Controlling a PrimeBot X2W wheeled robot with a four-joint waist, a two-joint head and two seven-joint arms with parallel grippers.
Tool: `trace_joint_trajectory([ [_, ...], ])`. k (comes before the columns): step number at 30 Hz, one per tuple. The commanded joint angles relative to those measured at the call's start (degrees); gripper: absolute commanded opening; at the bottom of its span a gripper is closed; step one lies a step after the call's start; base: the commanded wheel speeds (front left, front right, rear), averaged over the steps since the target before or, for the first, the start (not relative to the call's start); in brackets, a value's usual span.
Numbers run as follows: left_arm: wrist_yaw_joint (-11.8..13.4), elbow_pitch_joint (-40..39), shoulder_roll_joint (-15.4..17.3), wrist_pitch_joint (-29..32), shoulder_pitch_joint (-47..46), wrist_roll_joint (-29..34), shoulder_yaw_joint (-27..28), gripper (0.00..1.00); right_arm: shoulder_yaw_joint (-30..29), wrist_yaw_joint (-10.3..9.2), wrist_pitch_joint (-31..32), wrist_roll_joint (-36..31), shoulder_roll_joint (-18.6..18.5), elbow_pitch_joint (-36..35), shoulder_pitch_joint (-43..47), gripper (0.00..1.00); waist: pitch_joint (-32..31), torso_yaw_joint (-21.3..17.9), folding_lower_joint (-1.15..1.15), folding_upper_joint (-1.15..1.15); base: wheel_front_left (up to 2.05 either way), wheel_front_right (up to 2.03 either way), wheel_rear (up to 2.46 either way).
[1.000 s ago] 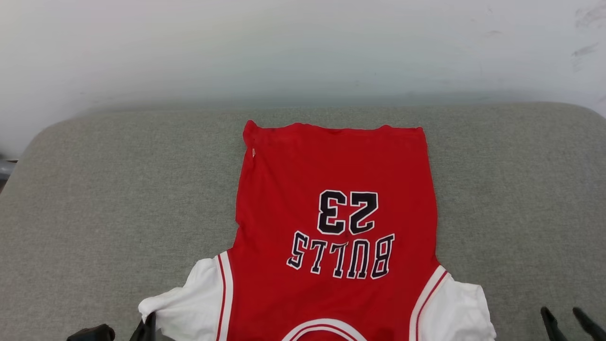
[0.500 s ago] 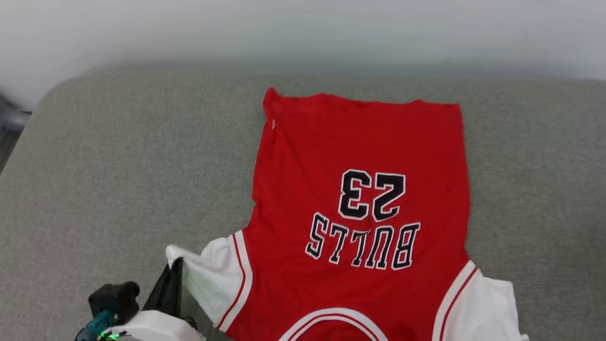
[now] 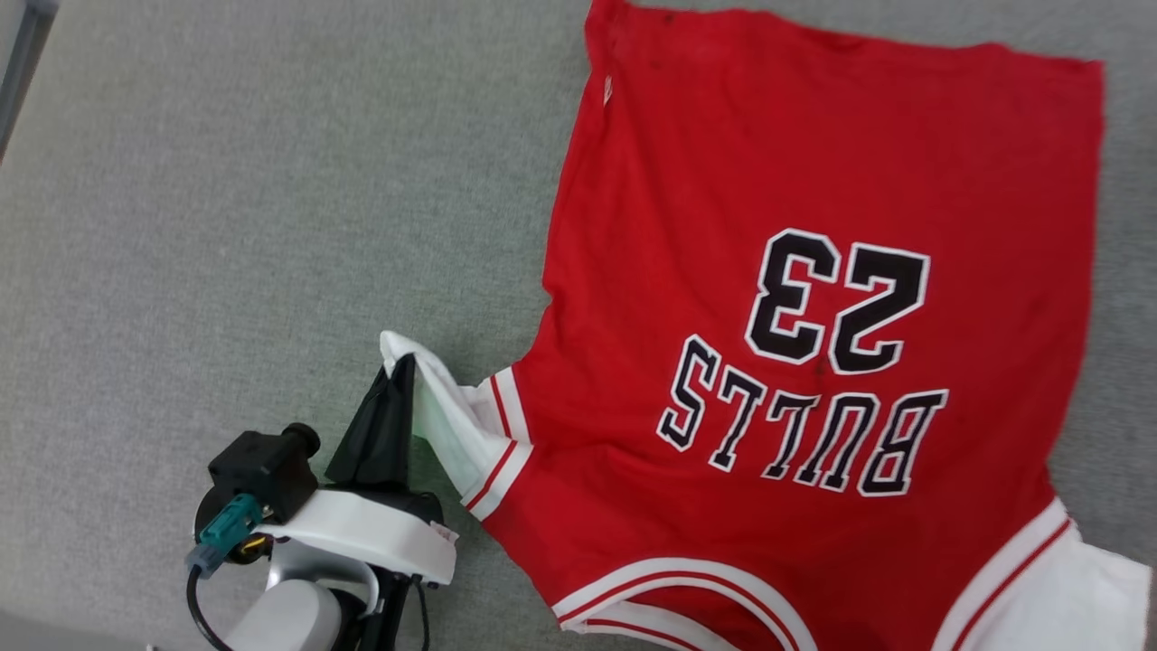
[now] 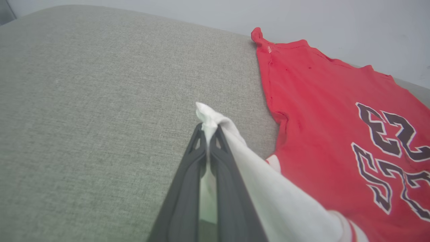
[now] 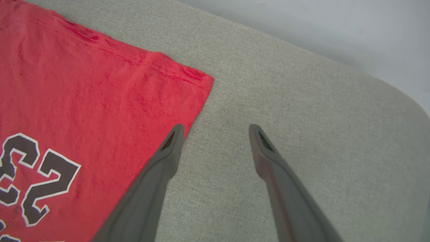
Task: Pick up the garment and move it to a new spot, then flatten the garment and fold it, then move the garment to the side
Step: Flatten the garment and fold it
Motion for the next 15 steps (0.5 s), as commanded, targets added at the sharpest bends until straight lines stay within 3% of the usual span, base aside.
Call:
trace_joint_trajectory([
  [1, -0.3, -0.3, -0.4, -0.1, -0.8, 0.4, 0.3, 0.00, 0.4, -0.04, 0.5, -0.6, 0.6, 0.7, -1.3, 1.00, 3.5, 2.5, -0.02, 0.00, 0.00, 0.00, 0.00],
  [10, -2.9, 0.3, -3.8, -0.2, -4.2, 3.0, 1.1, 0.00, 2.0, -0.04, 1.1, -5.5, 2.8, 9.7, -10.4, 1.00, 10.1, 5.4, -0.02, 0.00, 0.00, 0.00, 0.00],
  [15, -4.2, 1.3, -5.3, -0.1, -4.9, 4.3, 1.9, 0.00, 4.3, -0.03, 0.0, -6.2, 4.5, 15.3, -7.3, 1.00, 11.5, 5.8, -0.02, 0.00, 0.00, 0.00, 0.00],
])
